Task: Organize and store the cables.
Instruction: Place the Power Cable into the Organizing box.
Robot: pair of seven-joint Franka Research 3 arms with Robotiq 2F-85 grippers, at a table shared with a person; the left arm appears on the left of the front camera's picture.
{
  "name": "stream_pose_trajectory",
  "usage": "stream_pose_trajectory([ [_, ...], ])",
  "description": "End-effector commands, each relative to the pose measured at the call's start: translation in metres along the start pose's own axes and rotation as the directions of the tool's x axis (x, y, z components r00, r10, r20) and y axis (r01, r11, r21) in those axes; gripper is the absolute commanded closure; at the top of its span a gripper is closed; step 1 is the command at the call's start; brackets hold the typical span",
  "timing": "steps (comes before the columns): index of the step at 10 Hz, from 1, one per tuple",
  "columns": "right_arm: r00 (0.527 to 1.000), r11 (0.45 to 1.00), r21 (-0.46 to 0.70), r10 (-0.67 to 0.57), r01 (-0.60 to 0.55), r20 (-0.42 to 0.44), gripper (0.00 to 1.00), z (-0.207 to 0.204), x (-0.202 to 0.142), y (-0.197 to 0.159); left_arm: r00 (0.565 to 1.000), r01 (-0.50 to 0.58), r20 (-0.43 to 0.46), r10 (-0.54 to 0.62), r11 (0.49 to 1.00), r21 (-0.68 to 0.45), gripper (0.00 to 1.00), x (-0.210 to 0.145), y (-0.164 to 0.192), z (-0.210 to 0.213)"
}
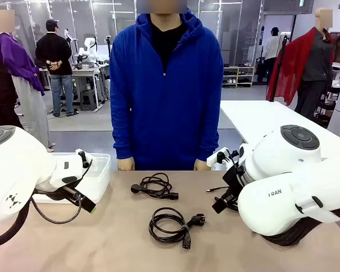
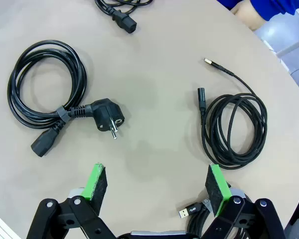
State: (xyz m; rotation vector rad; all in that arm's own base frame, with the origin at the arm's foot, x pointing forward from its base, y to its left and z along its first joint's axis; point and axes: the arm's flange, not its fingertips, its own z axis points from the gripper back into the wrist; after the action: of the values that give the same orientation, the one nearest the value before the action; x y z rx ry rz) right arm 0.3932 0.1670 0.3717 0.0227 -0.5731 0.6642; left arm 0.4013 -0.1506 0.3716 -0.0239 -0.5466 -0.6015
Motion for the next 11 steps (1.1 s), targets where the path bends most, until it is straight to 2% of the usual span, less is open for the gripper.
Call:
stream_pose_trajectory([
  [1, 1.000, 1.000, 0.000, 0.000, 0.000, 0.000, 0.00, 0.0000, 0.0000, 0.0000, 1.000, 0.000, 0.000, 0.000, 1.000, 0.000, 0.00, 0.0001, -0.0002, 0.0000],
  [11, 1.000, 1.000, 0.000, 0.000, 0.000, 0.000, 0.00, 0.0000, 0.0000, 0.0000, 1.000, 0.000, 0.000, 0.000, 1.000, 0.000, 0.00, 0.0001, -0.0002, 0.0000],
])
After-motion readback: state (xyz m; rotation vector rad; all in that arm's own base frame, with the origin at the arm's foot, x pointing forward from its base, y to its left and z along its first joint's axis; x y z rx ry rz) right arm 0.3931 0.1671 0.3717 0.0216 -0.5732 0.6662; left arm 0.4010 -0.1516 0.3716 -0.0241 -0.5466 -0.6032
